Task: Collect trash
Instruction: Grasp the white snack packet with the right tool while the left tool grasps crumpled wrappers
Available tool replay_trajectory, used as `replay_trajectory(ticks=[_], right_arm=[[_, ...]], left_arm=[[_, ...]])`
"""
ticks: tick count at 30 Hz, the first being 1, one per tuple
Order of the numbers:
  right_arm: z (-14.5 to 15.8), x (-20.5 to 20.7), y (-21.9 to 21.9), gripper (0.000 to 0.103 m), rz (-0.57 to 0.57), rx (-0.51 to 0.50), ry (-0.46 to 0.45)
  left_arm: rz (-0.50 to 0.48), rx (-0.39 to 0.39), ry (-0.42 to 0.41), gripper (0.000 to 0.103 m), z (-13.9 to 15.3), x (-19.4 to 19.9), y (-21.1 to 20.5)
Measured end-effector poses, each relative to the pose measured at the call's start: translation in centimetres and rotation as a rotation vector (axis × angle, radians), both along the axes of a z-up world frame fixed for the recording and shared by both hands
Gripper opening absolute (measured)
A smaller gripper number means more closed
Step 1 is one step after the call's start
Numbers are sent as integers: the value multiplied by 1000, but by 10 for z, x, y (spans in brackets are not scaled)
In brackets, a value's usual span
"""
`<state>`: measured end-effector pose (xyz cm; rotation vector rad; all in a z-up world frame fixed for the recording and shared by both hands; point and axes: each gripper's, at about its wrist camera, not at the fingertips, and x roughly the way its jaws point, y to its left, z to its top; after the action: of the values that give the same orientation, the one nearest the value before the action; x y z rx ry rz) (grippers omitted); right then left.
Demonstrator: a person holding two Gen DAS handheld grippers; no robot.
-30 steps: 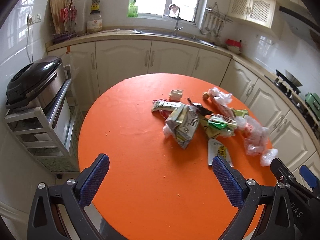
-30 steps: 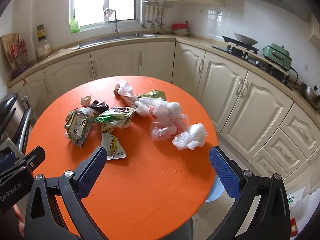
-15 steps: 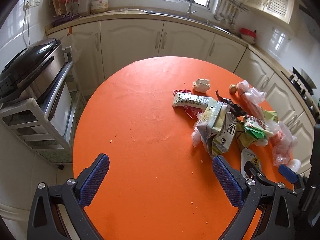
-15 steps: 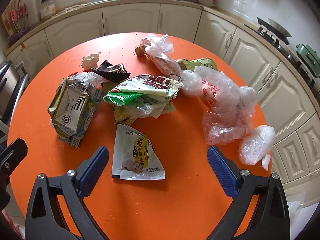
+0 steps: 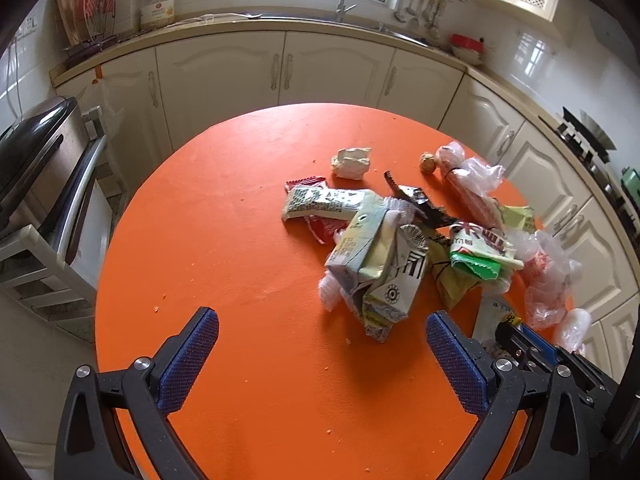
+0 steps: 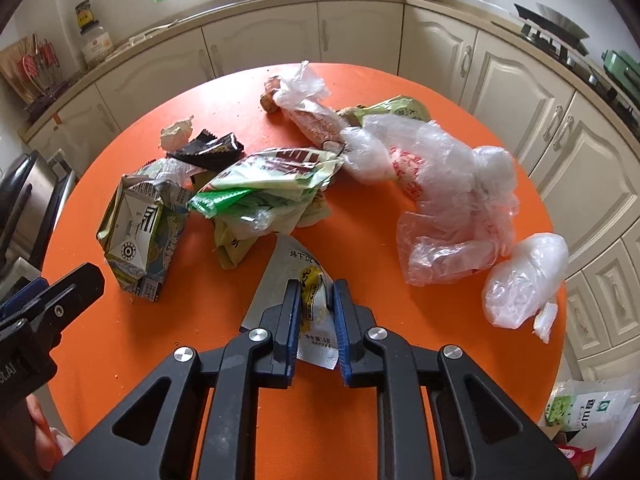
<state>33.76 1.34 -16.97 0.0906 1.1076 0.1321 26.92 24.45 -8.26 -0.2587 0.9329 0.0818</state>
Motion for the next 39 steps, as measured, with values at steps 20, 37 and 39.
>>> replay_trajectory(ticks=[20,37,39], right_arm=[[6,26,-29,16,-43,99,-23],[46,-19,-35,16,-54,115,-116],[54,-28,-40,16,-65,117,-134]], left_arm=[[-103,43,76,58,-18,68,-20],[-98,77,-57,58,38,-4,-38],[-111,76,-69,58,43,-12,-45]])
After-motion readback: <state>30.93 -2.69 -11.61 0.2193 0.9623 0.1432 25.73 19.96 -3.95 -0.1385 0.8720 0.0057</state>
